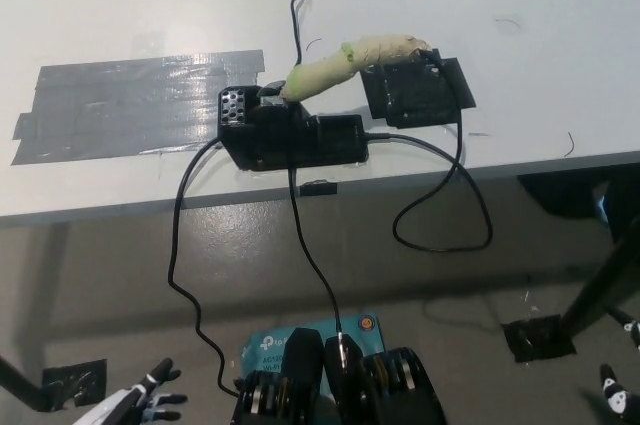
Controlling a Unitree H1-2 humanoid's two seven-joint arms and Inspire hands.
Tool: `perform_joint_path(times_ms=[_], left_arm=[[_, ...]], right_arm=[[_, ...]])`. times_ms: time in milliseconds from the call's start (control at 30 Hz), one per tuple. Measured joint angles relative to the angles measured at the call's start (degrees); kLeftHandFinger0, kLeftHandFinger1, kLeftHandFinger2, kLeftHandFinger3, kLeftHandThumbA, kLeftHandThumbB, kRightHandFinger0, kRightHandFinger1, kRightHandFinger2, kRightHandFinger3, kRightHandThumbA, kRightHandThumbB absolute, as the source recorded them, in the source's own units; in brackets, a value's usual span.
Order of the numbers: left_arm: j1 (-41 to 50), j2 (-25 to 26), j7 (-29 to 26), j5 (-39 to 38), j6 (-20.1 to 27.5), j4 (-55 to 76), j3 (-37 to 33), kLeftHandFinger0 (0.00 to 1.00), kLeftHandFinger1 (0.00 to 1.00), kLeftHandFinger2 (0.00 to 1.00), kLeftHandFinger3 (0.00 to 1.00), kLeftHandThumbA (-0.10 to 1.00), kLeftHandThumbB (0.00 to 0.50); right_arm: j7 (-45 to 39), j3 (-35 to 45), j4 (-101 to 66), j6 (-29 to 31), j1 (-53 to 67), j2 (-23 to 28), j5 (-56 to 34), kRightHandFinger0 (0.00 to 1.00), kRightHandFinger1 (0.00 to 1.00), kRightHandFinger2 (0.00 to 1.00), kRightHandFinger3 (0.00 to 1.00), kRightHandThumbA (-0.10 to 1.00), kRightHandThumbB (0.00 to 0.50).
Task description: The robot uses its right hand to grab and lift the soldering gun kept on the middle of the table and puts it in its base
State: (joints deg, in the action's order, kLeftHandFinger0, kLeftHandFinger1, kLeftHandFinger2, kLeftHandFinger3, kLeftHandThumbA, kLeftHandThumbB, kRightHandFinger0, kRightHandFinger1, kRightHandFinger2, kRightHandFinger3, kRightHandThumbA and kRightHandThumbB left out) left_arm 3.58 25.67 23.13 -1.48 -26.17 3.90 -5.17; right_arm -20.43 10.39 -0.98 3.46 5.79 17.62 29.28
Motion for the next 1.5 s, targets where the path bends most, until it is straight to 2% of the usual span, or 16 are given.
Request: perform_joint_path(times_ms=[33,167,433,467,500,533,600,700,733,833,933,1133,1233,1367,1400,1500], left_arm=[[0.03,-0.12,-0.23,0.05,0.00,0.00,0.29,1.00,0.89,0.90,1.00,1.00,0.201],[0.23,-0.76,-1.17,0.23,-0.02,0.02,1.30,1.00,0.87,0.90,1.00,1.00,0.243],[0.84,-1.61,-2.82,0.79,-0.04,0.24,2.97,1.00,0.89,0.92,1.00,1.00,0.250],[0.94,-1.67,-3.06,0.78,-0.04,0.24,3.21,1.00,0.93,0.92,1.00,1.00,0.269],[1.02,-1.83,-3.26,0.71,-0.04,0.23,3.57,1.00,0.92,0.91,1.00,1.00,0.284],[1.06,-2.10,-3.40,0.67,-0.04,0.22,4.02,1.00,0.87,0.88,1.00,1.00,0.336],[1.03,-3.01,-4.02,0.64,0.15,0.18,5.22,1.00,0.87,0.89,1.00,1.00,0.367],[0.86,-3.97,-4.37,0.64,0.40,-0.02,6.13,1.00,0.88,0.92,1.00,1.00,0.364],[0.67,-4.52,-4.63,0.60,0.59,-0.26,6.51,1.00,0.88,0.95,1.00,1.00,0.342],[0.45,-4.72,-4.95,0.61,0.66,-0.55,6.64,1.00,0.91,1.00,1.00,1.00,0.355],[0.45,-4.71,-4.99,0.65,0.62,-0.56,6.63,1.00,0.90,1.00,1.00,1.00,0.325],[0.45,-4.68,-4.98,0.66,0.57,-0.57,6.55,1.00,0.91,0.99,1.00,1.00,0.317],[0.46,-4.64,-4.97,0.67,0.52,-0.56,6.48,1.00,0.85,0.96,1.00,1.00,0.307],[0.54,-4.55,-4.97,0.66,0.49,-0.54,6.50,1.00,0.87,0.96,1.00,1.00,0.312],[0.57,-4.52,-4.97,0.66,0.49,-0.54,6.50,1.00,0.88,0.96,1.00,1.00,0.283],[0.71,-4.49,-4.98,0.66,0.40,-0.47,6.55,1.00,0.88,0.97,1.00,1.00,0.273]], right_arm=[[0.22,0.62,0.54,0.06,-0.04,-0.40,-1.27,1.00,1.00,1.00,1.00,0.19,0.308],[0.58,2.05,1.68,0.22,-0.52,-1.11,-5.51,1.00,1.00,1.00,1.00,0.28,0.297],[0.05,2.62,1.28,-1.41,-1.36,-0.25,-13.17,1.00,1.00,1.00,1.00,0.32,0.285],[0.00,2.50,1.29,-1.72,-1.36,-0.03,-13.87,1.00,1.00,1.00,1.00,0.33,0.282],[-0.05,2.35,1.30,-1.94,-1.35,0.23,-14.41,1.00,1.00,1.00,1.00,0.32,0.274],[-0.11,2.22,1.30,-2.14,-1.36,0.52,-14.86,1.00,1.00,1.00,1.00,0.31,0.273],[-0.20,1.97,1.30,-2.69,-1.43,1.11,-15.62,1.00,1.00,1.00,1.00,0.33,0.277],[-0.30,1.69,1.31,-3.31,-1.61,1.72,-16.56,1.00,1.00,1.00,1.00,0.30,0.265],[-0.35,1.51,1.31,-3.58,-1.77,2.14,-17.36,1.00,1.00,1.00,1.00,0.32,0.275],[-0.35,1.25,1.44,-4.08,-1.86,2.79,-18.32,1.00,1.00,1.00,1.00,0.32,0.275],[-0.29,0.83,1.55,-4.18,-1.66,3.33,-19.01,1.00,1.00,1.00,1.00,0.34,0.276],[0.07,0.00,1.65,-4.19,-1.51,3.86,-19.25,1.00,1.00,1.00,1.00,0.31,0.267],[0.18,-0.56,1.66,-4.20,-1.51,4.31,-19.37,1.00,1.00,1.00,1.00,0.31,0.282],[0.37,-1.51,1.65,-4.32,-1.50,4.73,-19.32,1.00,1.00,1.00,1.00,0.31,0.280],[0.50,-1.81,1.65,-4.33,-1.50,4.79,-19.27,1.00,1.00,1.00,1.00,0.29,0.271],[0.64,-2.40,1.62,-4.50,-1.50,4.93,-19.25,1.00,1.00,1.00,1.00,0.26,0.268]])
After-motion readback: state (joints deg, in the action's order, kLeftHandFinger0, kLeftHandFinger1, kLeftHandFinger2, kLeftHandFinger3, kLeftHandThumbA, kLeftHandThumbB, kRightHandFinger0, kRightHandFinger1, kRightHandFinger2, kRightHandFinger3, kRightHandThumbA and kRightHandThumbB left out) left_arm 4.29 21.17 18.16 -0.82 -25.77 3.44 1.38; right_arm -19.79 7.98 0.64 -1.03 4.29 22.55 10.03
